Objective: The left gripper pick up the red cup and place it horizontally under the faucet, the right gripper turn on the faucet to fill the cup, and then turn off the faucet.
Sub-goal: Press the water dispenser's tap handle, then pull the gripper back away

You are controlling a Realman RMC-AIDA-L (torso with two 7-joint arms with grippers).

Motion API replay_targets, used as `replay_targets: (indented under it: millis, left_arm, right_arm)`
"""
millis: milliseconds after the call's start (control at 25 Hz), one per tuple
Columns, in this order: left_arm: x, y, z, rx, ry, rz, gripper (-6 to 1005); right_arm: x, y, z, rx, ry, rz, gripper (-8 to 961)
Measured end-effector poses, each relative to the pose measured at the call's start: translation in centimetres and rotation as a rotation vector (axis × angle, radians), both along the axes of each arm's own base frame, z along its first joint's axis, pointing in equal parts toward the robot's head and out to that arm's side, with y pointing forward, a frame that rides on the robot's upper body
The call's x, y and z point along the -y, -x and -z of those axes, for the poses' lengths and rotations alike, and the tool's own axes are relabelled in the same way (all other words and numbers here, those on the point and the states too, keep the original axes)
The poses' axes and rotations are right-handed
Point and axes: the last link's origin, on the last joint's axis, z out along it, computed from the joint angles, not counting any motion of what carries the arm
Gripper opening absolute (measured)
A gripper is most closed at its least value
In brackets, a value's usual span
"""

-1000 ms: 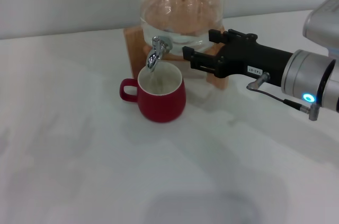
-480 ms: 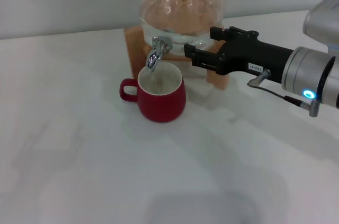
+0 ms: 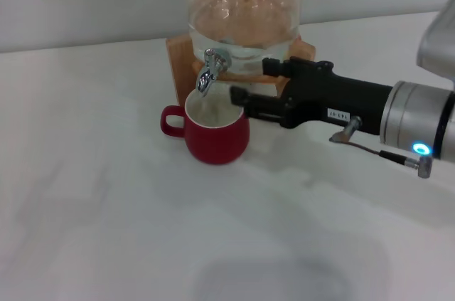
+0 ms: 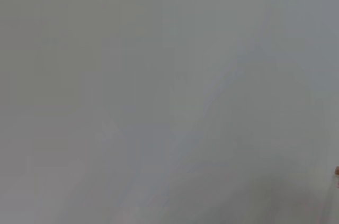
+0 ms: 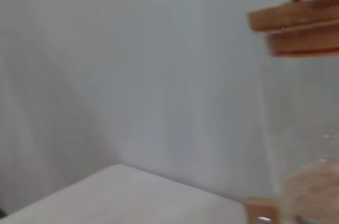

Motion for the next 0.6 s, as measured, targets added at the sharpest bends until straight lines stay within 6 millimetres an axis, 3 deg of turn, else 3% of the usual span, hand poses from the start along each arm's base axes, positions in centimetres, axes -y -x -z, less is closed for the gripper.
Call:
replay_targets:
  millis: [200, 480, 600]
  left_arm:
    - [-0.5, 0.1, 0.0, -0.020, 0.000, -0.010, 656]
    - [-1.8, 0.0, 0.4, -0.051, 0.025, -0.018, 655]
    - [-2.0, 0.1, 0.5, -0.058, 0.029, -0.023, 655]
  right_arm:
    - [1.9, 1.7, 0.2, -0.050, 0.069, -0.089, 778]
    - [3.4, 3.8, 3.4, -0.042, 0.174, -0.191, 777]
    - [3.3, 3.9, 4.6, -0.031, 0.177, -0.176, 777]
